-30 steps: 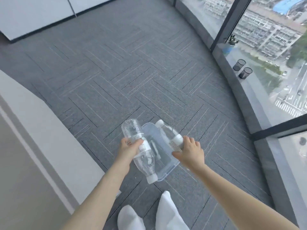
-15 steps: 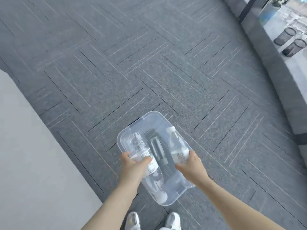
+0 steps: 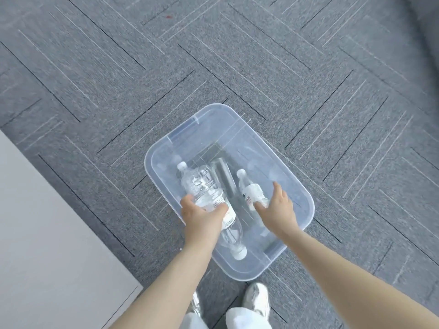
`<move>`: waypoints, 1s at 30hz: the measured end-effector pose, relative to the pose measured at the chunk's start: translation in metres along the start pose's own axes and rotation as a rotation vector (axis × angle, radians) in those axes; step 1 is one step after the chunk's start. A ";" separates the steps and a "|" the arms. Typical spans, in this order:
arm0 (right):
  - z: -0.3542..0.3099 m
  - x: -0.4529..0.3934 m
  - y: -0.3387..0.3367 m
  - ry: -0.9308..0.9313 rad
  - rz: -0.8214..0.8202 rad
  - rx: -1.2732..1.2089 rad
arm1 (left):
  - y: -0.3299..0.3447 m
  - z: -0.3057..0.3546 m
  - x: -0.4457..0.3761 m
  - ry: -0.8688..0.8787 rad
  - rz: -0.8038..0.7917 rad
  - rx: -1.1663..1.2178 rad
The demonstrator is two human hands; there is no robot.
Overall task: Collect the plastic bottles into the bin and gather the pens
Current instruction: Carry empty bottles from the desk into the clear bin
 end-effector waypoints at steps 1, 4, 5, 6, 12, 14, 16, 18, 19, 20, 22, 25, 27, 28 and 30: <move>0.001 0.001 -0.001 -0.008 -0.003 -0.015 | 0.006 0.000 0.000 0.003 0.000 0.000; 0.003 0.007 -0.005 -0.043 -0.011 -0.049 | 0.027 0.003 0.005 0.024 -0.021 -0.017; 0.003 0.008 -0.007 -0.049 -0.011 -0.062 | 0.034 0.005 0.008 0.033 -0.035 -0.022; 0.003 0.009 -0.009 -0.053 -0.005 -0.077 | 0.040 0.006 0.010 0.038 -0.048 -0.025; -0.001 0.012 -0.023 -0.087 0.031 -0.133 | 0.062 -0.004 0.009 -0.013 -0.069 -0.050; 0.001 0.010 -0.025 -0.096 0.041 -0.132 | 0.064 -0.013 0.004 -0.031 -0.067 -0.104; 0.005 0.010 -0.026 -0.099 0.048 -0.128 | 0.066 -0.021 0.000 -0.052 -0.074 -0.193; 0.011 0.012 -0.025 -0.094 0.046 -0.126 | 0.066 -0.025 0.001 -0.066 -0.091 -0.260; 0.015 0.016 -0.025 -0.088 0.045 -0.124 | 0.066 -0.025 0.003 -0.071 -0.104 -0.277; 0.018 0.019 -0.024 -0.081 0.042 -0.121 | 0.064 -0.025 0.006 -0.066 -0.114 -0.284; 0.024 0.029 -0.025 -0.065 0.031 -0.114 | 0.056 -0.021 0.011 -0.047 -0.121 -0.286; 0.027 0.042 -0.034 -0.050 0.011 -0.093 | 0.037 -0.005 0.021 0.005 -0.128 -0.287; 0.022 0.051 -0.044 -0.052 -0.002 -0.087 | 0.017 0.013 0.030 0.046 -0.121 -0.281; 0.017 0.055 -0.051 -0.060 -0.006 -0.086 | 0.007 0.024 0.034 0.062 -0.111 -0.275; 0.001 0.066 -0.067 -0.083 -0.008 -0.087 | -0.015 0.044 0.042 0.079 -0.081 -0.268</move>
Point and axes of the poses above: each hand's wrist, its own x-axis away from the middle knuckle, its own y-axis out of the palm, z = x × y, the point moved 5 cm from there along -x, towards the middle knuckle, and after that the axes turned 5 degrees about y, right-handed, at the moved point
